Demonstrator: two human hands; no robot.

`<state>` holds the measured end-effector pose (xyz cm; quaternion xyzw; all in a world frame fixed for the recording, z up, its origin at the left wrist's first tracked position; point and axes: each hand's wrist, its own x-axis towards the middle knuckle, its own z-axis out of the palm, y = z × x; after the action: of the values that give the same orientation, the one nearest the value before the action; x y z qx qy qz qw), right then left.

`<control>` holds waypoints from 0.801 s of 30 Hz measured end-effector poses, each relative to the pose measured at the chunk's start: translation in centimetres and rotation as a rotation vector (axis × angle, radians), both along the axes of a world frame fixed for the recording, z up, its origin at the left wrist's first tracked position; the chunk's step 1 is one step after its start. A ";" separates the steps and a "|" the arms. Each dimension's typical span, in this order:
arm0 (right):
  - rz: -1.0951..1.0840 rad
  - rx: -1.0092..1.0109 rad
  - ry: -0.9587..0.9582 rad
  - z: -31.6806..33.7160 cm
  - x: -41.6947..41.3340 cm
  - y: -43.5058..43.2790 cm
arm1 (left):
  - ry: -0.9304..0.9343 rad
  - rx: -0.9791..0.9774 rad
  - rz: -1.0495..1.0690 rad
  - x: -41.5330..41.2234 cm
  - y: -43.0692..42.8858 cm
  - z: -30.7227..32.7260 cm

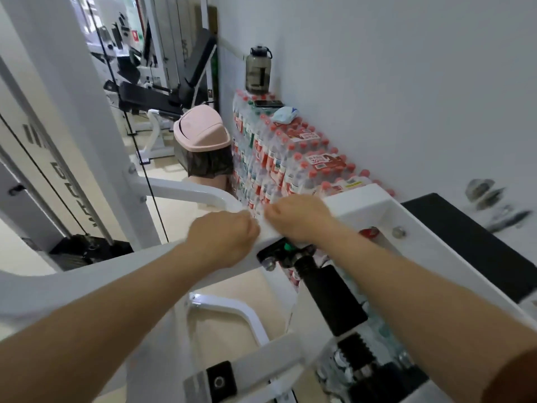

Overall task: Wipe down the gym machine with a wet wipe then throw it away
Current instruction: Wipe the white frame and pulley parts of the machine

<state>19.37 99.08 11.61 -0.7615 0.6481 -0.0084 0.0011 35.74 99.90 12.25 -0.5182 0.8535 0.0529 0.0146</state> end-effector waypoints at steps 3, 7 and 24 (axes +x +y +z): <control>0.080 -0.062 -0.075 -0.1 -2.4 0.7 | 0.066 -0.104 -0.062 -4.6 -0.3 -0.4; -0.132 0.009 0.021 0.1 -13.4 -0.4 | 0.261 -0.007 -0.113 -8.5 -2.3 -1.5; -0.172 0.095 0.126 0.5 -18.1 3.2 | 0.244 -0.043 -0.147 -16.1 -4.2 -2.2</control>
<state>1.23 102.25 12.07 -0.7013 0.7094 0.0701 -0.0045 19.65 95.74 10.06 -0.4442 0.8855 0.0961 -0.0966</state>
